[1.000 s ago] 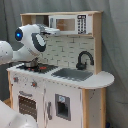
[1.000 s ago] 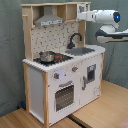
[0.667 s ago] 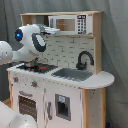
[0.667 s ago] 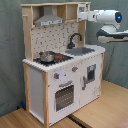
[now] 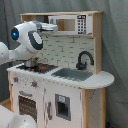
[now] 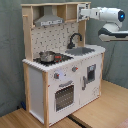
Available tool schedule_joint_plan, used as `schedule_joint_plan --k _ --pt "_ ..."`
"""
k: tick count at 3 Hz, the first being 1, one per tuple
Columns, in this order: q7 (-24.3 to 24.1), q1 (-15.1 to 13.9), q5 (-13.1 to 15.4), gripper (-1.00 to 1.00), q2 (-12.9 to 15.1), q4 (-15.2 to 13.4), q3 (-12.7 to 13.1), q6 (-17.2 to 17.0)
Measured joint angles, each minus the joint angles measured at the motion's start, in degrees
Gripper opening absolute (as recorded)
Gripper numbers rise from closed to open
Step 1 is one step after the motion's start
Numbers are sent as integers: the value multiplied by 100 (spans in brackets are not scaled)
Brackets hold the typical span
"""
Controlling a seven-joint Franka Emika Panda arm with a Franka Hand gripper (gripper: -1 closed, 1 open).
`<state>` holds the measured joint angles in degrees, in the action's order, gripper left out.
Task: Play with the kitchen
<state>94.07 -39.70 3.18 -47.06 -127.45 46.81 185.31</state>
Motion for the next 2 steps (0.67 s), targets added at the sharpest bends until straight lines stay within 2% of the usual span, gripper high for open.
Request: schedule_joint_plan --k 1,2 --pt "-25 198 -3 100 -434 -11 -372 -12" --pt "-245 262 -5 100 -953 -64 -672 -12"
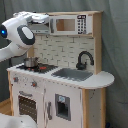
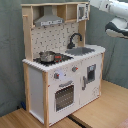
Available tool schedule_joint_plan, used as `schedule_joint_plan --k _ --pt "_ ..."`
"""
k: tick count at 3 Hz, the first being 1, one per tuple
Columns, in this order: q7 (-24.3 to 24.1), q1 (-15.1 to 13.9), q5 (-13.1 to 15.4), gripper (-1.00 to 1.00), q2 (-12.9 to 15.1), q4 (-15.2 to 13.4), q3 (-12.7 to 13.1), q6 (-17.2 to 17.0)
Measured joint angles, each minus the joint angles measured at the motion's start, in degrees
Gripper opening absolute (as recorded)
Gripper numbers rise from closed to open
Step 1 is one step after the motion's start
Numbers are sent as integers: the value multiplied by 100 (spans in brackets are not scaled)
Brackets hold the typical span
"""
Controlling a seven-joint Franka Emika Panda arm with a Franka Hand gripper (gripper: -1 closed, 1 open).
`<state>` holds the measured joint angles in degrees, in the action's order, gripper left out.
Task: Play with the kitchen
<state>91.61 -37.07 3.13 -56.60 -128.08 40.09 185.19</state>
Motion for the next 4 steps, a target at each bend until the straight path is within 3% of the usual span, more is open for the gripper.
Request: schedule_joint_plan --k 2,4 --pt "-1061 -268 0 100 -736 -23 60 6" --pt "-2041 -756 0 100 -1331 206 296 -10"
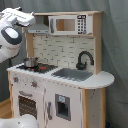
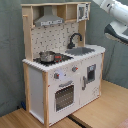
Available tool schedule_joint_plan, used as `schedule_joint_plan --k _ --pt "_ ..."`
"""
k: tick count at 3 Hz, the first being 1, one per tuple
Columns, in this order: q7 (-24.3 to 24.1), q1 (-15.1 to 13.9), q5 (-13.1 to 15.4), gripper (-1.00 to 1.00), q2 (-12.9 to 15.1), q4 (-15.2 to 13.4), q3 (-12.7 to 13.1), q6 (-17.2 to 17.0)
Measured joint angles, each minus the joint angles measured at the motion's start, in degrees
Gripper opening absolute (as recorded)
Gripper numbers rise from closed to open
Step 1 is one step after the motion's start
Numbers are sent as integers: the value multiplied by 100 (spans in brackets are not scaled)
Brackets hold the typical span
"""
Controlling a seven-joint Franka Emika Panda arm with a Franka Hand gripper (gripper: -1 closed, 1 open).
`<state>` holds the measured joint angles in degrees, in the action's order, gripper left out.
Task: Play with the kitchen
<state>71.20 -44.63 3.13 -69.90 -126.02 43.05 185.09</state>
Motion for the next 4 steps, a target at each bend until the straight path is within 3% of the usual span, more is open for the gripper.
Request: schedule_joint_plan --k 3,4 --pt "-1689 -1027 0 100 -1044 343 160 -509" --pt "-2139 -1263 0 100 -1247 398 222 -672"
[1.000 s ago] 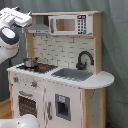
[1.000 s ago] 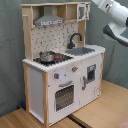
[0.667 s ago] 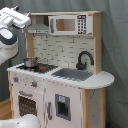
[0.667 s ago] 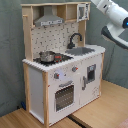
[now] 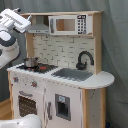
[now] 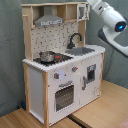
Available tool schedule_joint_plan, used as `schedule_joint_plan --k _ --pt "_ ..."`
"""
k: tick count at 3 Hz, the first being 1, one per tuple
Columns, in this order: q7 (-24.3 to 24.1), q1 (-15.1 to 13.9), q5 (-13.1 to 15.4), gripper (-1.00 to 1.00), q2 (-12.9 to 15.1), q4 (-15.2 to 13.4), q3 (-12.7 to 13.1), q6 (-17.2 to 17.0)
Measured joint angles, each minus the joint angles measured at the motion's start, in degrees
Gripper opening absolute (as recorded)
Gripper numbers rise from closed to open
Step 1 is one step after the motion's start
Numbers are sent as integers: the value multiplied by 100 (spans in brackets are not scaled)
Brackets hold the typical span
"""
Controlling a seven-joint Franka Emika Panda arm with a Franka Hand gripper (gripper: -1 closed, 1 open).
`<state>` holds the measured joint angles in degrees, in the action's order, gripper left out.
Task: Play with the kitchen
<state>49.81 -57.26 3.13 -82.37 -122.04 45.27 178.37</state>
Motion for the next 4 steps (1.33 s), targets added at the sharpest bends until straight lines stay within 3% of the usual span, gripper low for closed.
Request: schedule_joint_plan --k 3,4 --pt "-1447 -640 0 100 -503 291 163 -581" --pt "-2086 -869 2 100 -620 548 185 -939"
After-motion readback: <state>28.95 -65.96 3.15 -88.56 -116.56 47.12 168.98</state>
